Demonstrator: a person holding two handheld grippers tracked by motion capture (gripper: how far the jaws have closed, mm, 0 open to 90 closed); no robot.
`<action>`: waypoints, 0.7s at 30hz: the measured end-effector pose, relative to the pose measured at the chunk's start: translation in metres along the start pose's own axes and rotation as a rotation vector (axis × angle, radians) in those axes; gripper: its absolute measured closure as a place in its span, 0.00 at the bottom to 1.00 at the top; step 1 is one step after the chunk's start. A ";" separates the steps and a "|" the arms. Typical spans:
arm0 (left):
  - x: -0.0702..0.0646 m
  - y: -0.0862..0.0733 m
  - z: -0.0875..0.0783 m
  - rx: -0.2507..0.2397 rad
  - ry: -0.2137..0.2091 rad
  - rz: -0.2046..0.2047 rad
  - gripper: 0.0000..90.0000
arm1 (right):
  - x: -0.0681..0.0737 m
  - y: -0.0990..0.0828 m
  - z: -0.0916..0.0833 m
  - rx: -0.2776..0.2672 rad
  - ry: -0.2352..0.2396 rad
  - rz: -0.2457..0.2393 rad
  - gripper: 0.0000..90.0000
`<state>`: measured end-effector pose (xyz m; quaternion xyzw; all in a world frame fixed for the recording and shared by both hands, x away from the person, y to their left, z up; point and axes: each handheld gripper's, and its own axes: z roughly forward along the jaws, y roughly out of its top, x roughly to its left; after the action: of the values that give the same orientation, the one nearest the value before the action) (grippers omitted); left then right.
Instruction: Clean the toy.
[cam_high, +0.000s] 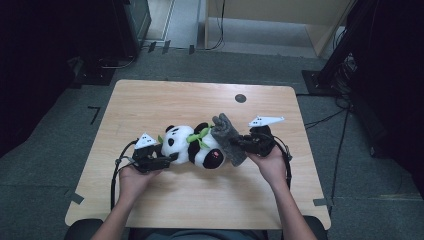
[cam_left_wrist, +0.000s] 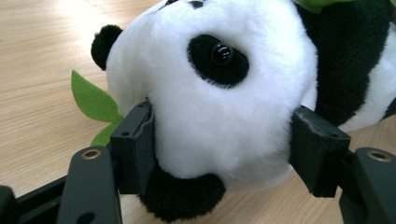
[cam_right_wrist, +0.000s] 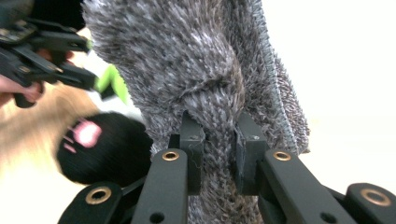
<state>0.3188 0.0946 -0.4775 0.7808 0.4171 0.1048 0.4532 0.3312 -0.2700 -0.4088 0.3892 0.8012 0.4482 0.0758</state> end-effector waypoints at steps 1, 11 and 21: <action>0.000 0.000 0.000 -0.002 0.002 0.004 0.35 | 0.004 0.006 -0.001 0.002 -0.002 -0.017 0.86; -0.001 -0.001 0.000 -0.019 0.007 0.006 0.35 | 0.038 0.070 0.025 0.036 0.039 -0.135 0.86; -0.001 -0.002 0.000 -0.035 0.012 0.011 0.35 | 0.079 0.104 0.086 0.168 0.078 -0.216 0.86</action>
<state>0.3172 0.0942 -0.4789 0.7743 0.4138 0.1192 0.4638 0.3750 -0.1274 -0.3608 0.2882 0.8754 0.3834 0.0595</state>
